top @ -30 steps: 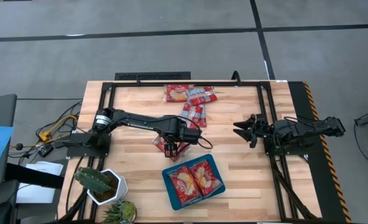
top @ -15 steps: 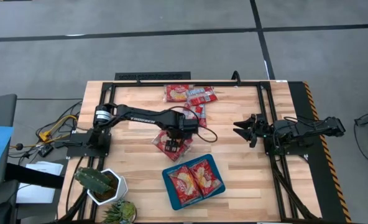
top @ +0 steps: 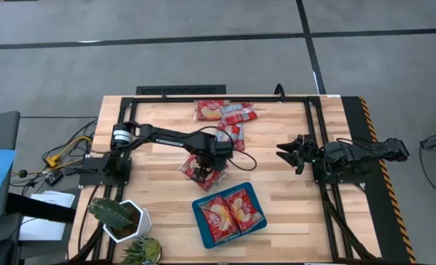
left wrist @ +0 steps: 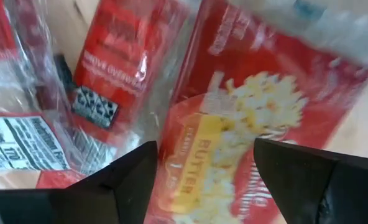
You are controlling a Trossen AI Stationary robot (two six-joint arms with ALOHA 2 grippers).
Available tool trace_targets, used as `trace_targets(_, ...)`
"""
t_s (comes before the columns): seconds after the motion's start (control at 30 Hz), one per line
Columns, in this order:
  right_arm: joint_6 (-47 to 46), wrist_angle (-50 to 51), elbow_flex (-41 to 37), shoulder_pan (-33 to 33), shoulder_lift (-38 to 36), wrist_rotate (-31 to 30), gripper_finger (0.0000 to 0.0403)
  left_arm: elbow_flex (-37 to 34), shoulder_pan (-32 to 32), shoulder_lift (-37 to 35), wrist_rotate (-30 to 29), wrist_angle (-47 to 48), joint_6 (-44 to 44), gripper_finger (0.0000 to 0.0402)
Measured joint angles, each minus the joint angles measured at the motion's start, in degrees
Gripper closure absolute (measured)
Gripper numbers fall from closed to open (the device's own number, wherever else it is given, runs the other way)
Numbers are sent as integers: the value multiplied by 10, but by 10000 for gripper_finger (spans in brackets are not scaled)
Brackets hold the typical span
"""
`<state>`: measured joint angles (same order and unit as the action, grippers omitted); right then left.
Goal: Sort popcorn bags into baskets
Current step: Put the popcorn bag into the blue bin
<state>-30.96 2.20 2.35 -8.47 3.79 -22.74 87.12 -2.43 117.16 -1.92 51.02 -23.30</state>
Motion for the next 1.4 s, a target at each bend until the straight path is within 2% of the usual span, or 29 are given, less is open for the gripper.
trace_targets(0.1,0,0,0,0,0,0,168,-22,4,0,-25,-12,-17,149)
trace_targets(0.23,0,0,0,0,0,0,168,-40,4,-2,-3,-25,-24,187)
trace_targets(0.4,0,0,0,0,0,-6,168,-54,5,-4,-16,-29,-11,287)
trace_targets(0.5,0,0,0,0,0,-17,168,-48,4,-3,-28,-29,-10,355)
trace_targets(0.57,0,0,0,0,0,-23,168,-38,4,-1,-39,-20,-8,387)
trace_targets(0.83,0,-1,0,0,0,-32,168,31,0,3,-44,56,-7,398)
trace_targets(1.1,0,-1,0,0,0,-32,168,169,7,3,-34,170,3,399)
trace_targets(1.27,0,-1,0,0,0,-32,168,276,47,2,-11,215,20,400)
trace_targets(1.4,0,-1,0,0,0,-31,168,331,102,1,2,213,18,401)
